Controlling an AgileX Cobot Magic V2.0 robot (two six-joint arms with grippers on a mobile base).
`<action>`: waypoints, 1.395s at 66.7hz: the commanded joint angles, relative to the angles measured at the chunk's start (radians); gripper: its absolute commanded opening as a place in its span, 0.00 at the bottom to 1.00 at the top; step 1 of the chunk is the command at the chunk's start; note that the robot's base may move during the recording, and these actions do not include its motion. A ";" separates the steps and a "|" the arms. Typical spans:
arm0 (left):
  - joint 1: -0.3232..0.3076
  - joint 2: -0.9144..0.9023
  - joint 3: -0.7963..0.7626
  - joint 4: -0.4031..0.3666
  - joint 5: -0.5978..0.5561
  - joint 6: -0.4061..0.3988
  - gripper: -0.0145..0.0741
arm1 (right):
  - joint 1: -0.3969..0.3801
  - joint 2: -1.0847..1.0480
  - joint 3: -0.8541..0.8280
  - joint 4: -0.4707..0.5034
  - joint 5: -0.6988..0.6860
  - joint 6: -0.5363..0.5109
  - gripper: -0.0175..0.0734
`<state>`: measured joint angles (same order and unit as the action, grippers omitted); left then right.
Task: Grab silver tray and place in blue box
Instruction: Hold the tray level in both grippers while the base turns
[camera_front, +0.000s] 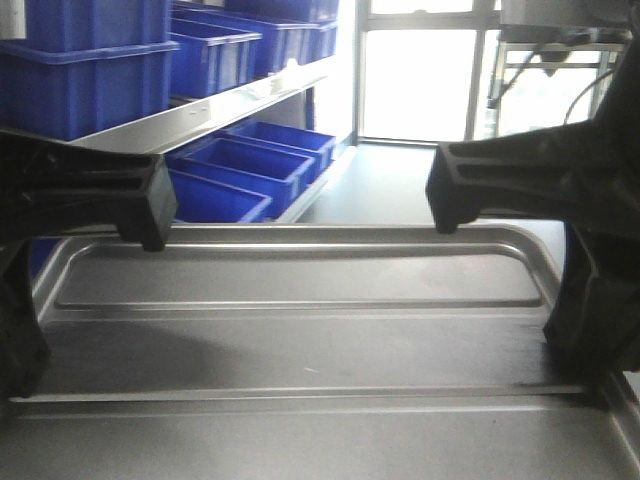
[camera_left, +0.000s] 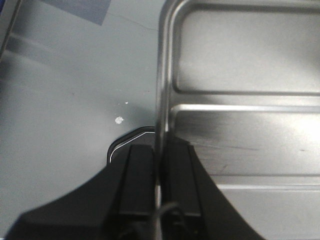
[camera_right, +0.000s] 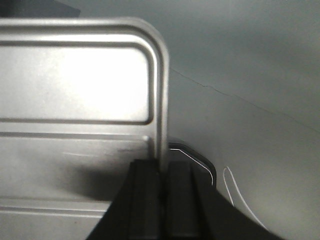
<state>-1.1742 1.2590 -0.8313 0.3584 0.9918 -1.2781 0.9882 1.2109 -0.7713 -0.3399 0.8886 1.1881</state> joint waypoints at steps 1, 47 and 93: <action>-0.008 -0.028 -0.025 0.029 -0.006 -0.011 0.15 | -0.002 -0.024 -0.025 -0.039 -0.020 -0.003 0.26; -0.008 -0.028 -0.025 0.029 -0.006 -0.011 0.15 | -0.002 -0.024 -0.025 -0.039 -0.020 -0.003 0.26; -0.008 -0.028 -0.025 0.029 -0.006 -0.011 0.15 | -0.002 -0.024 -0.025 -0.039 -0.020 -0.003 0.26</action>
<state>-1.1742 1.2590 -0.8313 0.3584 0.9918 -1.2781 0.9882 1.2109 -0.7713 -0.3399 0.8886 1.1881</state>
